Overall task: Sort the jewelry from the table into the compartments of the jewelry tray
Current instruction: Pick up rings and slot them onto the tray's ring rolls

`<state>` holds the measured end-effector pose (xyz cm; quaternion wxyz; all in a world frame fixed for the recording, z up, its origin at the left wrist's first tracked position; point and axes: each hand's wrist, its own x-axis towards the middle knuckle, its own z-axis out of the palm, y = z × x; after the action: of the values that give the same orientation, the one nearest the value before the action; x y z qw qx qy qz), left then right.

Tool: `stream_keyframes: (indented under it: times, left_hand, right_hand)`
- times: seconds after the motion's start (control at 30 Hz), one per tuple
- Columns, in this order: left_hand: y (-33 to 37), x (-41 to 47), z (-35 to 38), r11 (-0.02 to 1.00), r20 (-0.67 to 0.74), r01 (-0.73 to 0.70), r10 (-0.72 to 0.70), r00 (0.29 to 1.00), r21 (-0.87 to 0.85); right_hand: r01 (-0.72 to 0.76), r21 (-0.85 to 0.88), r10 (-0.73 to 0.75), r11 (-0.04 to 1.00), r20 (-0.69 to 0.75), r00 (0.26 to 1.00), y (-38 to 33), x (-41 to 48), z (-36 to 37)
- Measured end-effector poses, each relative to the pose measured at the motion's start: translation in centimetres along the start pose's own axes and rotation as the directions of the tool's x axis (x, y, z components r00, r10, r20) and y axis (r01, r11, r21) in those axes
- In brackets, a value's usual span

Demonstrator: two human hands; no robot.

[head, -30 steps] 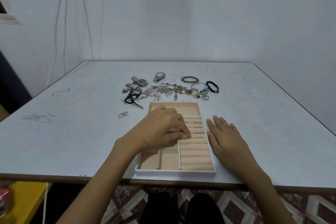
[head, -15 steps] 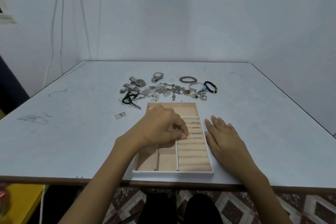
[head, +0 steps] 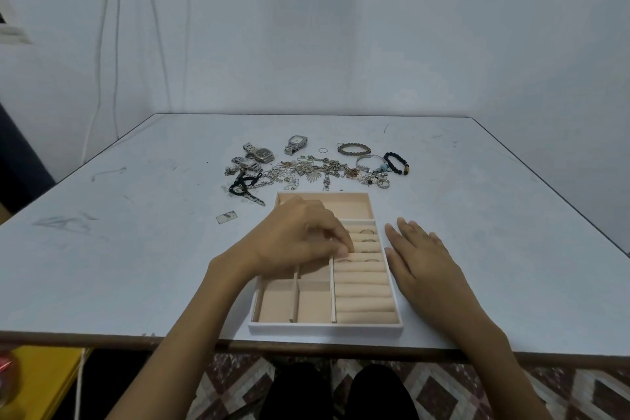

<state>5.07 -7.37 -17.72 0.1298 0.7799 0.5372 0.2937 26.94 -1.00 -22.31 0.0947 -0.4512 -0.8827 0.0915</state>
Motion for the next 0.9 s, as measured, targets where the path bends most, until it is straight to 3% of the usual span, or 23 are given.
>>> stream_keyframes:
  times: [0.17, 0.33, 0.43, 0.5, 0.6, 0.73, 0.9]
  left_hand:
    - [-2.8, 0.1, -1.2, 0.957, -0.304, 0.095, -0.180, 0.935, -0.273]
    - [-7.6, 1.2, -1.7, 0.928, -0.484, 0.267, -0.364, 0.796, -0.258]
    - [-9.8, 1.3, -1.7, 0.908, -0.503, 0.412, -0.392, 0.771, -0.076]
    - [-10.7, 1.3, -2.0, 0.885, -0.490, 0.461, -0.374, 0.787, 0.066]
    - [-12.1, 1.3, -2.3, 0.831, -0.530, 0.532, -0.383, 0.757, 0.159]
    - [-12.3, 1.3, -2.0, 0.791, -0.542, 0.588, -0.423, 0.726, 0.170]
    - [-12.6, 1.4, -2.0, 0.789, -0.557, 0.594, -0.425, 0.714, 0.158]
  right_hand:
    - [0.005, -0.009, -0.005, 1.000, -0.008, 1.000, 0.0, 0.2, -1.5]
    - [0.001, 0.025, -0.004, 1.000, 0.085, 0.996, 0.4, 2.5, -4.6]
    - [-0.023, 0.102, 0.013, 0.995, 0.091, 0.996, 0.3, 4.9, -6.4]
    - [-0.015, 0.136, 0.010, 0.991, 0.040, 0.999, -0.3, 7.3, -7.0]
    - [0.007, 0.155, 0.003, 0.988, -0.064, 0.998, -1.5, 12.2, -6.8]
    - [0.010, 0.106, 0.008, 0.994, -0.170, 0.985, -3.2, 19.2, -5.3]
    - [0.065, -0.044, -0.070, 0.997, -0.110, 0.991, -3.4, 25.8, -2.2]
